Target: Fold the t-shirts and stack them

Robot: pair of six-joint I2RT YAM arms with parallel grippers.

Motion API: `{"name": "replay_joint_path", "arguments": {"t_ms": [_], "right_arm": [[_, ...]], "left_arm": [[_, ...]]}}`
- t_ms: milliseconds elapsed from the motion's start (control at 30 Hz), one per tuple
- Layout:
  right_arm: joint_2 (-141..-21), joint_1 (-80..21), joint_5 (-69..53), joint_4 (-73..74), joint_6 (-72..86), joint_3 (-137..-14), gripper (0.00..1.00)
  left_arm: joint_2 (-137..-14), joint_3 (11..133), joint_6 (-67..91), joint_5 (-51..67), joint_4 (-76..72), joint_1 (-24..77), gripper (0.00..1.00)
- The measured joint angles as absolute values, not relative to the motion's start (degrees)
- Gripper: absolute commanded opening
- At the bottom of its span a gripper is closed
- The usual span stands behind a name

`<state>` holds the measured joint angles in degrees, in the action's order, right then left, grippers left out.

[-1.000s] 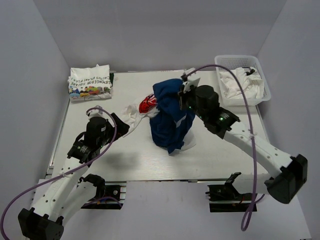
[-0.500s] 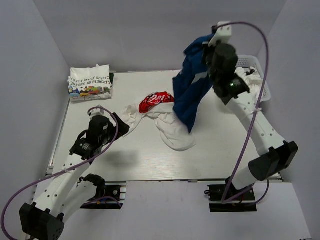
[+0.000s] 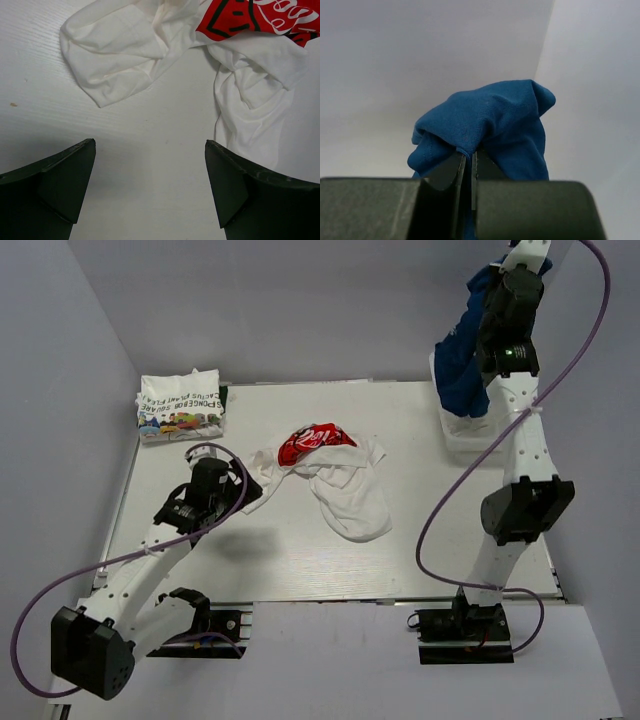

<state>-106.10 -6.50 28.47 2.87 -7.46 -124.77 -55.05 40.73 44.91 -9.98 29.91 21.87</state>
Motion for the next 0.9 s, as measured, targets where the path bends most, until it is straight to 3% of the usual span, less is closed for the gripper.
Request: {"name": "replay_joint_path", "arguments": {"t_ms": [200, 233, 267, 333, 367, 533, 667, 900], "right_arm": [[-114.1, 0.8, 23.1, 3.0, -4.1, -118.9, 0.00], [-115.1, 1.7, 22.5, 3.8, -3.4, -117.8, 0.07], [-116.9, 2.6, 21.8, 5.0, -2.1, -117.5, 0.18], [-120.2, 4.1, 19.6, 8.4, 1.3, -117.6, 0.85], [-121.5, 4.7, 18.5, 10.5, 2.8, -117.6, 0.90], [-122.0, 6.3, 8.6, 19.7, 5.4, -117.0, 0.90], [-114.7, 3.5, 0.8, 21.5, 4.3, -110.6, 0.90], [-94.7, -15.4, -1.0, 19.0, 3.1, -87.3, 0.90]], "left_arm": [[-60.8, 43.2, 44.7, -10.0, 28.7, 21.8, 1.00], [-61.6, 43.2, 44.7, -10.0, 28.7, 21.8, 1.00], [-62.4, 43.4, 44.6, -10.0, 28.8, 21.8, 1.00], [-63.9, 43.9, 44.6, -10.1, 29.3, 21.8, 1.00], [-64.6, 44.1, 44.5, -10.2, 29.5, 21.8, 1.00], [-67.7, 45.4, 44.1, -11.0, 31.3, 21.8, 1.00], [-69.3, 45.2, 44.8, -12.0, 33.0, 21.5, 1.00], [-72.7, 43.8, 44.5, -15.5, 30.7, 21.3, 1.00]]}}
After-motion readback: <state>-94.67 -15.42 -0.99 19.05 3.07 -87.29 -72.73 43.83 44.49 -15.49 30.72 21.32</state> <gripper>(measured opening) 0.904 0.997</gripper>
